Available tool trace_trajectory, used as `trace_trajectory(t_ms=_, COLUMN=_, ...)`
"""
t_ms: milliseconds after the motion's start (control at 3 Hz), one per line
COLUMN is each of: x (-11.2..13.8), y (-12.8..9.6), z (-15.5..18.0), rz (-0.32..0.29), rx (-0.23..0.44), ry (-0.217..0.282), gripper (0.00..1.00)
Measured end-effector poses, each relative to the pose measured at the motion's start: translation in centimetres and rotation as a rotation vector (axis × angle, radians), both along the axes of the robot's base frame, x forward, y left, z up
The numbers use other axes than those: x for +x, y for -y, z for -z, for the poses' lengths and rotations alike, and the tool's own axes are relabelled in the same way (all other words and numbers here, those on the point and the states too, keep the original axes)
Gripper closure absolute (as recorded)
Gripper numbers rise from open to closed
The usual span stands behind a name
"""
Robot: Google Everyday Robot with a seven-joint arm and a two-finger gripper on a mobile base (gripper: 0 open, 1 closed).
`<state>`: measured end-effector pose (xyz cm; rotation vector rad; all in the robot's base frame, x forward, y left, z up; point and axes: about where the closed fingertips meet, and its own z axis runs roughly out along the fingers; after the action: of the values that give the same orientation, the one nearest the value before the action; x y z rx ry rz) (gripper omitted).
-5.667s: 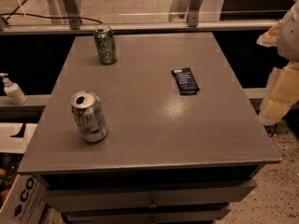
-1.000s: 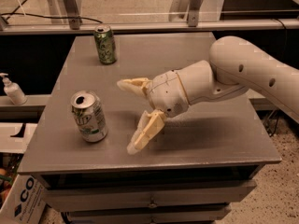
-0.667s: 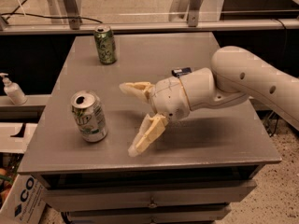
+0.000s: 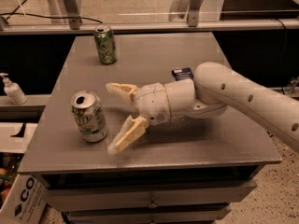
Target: Knock 7up can over
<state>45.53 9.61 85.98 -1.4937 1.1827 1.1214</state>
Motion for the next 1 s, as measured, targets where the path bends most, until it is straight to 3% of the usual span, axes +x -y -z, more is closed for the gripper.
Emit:
trace_trajectory(t_ms=333, x=0.7, y=-2.4, z=-0.9, rz=-0.005, rx=0.042, ry=-0.005, gripper=0.0)
trace_trajectory(t_ms=667, x=0.7, y=-4.0, z=-1.3, rz=-0.02, rx=0.059, ry=-0.031, gripper=0.15)
trace_trajectory(t_ms=1000, x=0.4, y=-4.9, z=-1.1, rz=-0.029, rx=0.065, ry=-0.059, gripper=0.37)
